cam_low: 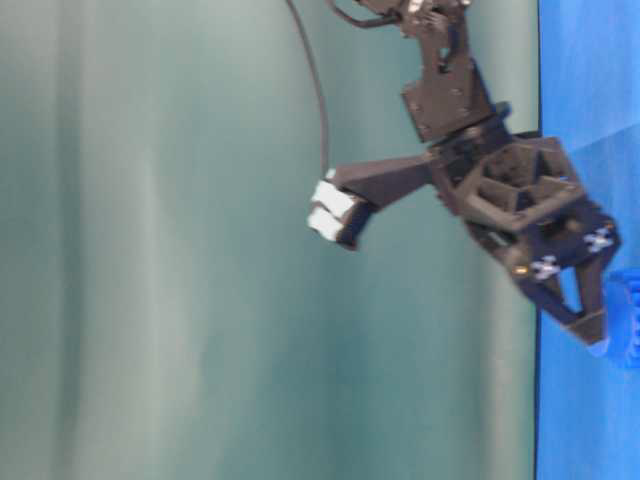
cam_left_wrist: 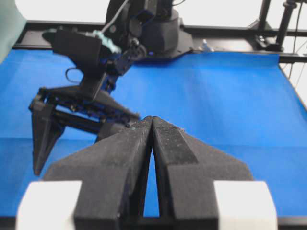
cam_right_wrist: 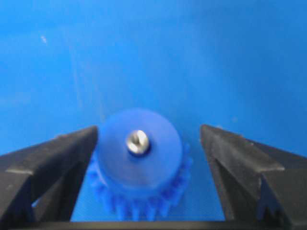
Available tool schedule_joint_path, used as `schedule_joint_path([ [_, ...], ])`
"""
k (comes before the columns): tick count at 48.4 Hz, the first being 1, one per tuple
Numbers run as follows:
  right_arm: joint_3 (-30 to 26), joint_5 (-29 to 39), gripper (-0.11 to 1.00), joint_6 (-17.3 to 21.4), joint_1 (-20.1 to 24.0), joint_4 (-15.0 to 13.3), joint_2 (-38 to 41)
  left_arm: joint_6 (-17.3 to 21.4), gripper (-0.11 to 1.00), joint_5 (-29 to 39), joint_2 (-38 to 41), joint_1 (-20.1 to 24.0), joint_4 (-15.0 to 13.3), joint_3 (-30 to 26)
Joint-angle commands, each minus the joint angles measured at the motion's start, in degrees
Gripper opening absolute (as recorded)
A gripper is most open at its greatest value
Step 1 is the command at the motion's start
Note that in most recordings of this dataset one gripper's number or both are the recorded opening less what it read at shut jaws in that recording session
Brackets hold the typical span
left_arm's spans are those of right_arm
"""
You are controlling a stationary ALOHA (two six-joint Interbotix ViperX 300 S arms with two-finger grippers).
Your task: Insert the shaft placed at a random location into the center hole of the small gear at another random location.
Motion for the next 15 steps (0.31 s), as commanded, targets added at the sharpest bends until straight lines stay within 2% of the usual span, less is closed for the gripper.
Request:
schedule_joint_path([
  [1,-0.2,0.4,0.87,-0.1,0.1,-0.1,-4.3,-0.1,0.0,-0.3,0.3,0.1,0.0,-0.5],
  [15,0.8,1.8,0.87,-0.4,0.4,-0.3,-9.8,-0.1,0.0,-0.3,0.3,0.1,0.0,-0.5],
])
